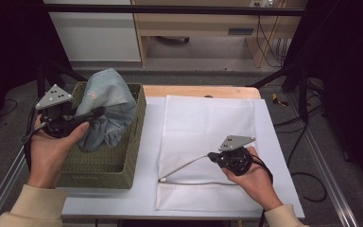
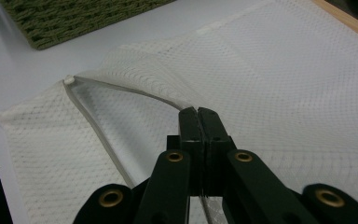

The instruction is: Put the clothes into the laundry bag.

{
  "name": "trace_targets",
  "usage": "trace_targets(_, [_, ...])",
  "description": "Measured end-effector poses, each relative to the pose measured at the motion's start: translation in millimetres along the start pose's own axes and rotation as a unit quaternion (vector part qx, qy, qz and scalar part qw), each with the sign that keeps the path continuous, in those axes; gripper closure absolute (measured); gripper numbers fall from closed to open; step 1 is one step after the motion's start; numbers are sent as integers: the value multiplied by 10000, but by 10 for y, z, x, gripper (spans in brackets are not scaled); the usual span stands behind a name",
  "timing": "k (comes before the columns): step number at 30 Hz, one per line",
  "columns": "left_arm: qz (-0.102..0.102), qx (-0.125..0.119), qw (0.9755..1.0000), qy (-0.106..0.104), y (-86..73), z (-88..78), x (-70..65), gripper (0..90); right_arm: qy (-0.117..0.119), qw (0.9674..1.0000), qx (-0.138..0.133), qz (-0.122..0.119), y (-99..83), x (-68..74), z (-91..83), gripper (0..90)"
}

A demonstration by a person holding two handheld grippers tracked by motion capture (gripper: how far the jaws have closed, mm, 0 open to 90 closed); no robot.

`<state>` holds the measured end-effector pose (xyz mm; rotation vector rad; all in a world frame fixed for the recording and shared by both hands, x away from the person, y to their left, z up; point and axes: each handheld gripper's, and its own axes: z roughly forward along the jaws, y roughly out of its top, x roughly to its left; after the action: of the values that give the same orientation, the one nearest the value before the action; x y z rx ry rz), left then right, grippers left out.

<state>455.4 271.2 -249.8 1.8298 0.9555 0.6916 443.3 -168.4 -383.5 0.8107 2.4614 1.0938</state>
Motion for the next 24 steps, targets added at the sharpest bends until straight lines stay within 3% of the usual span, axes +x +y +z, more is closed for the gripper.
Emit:
trace_targets(6, [101, -85, 9998, -179, 78, 70, -45, 634, 43, 9998, 181, -61, 61, -35, 9, 897])
trace_targets(9, [244, -108, 9994, -210, 106, 120, -84, 634, 85, 9997, 203, -58, 52, -37, 19, 897])
trace_targets(16, [253, -152, 9994, -163, 128, 172, -215, 633, 108, 9998, 189, -3, 36, -59, -4, 896])
trace_targets(19, [202, -158, 9995, -208, 140, 191, -291, 633, 121, 9997, 186, 25, 30, -69, -12, 897])
trace_targets(24, [290, -231, 9989, -283, 202, 273, -387, 633, 167, 9997, 175, 26, 20, -79, -17, 897])
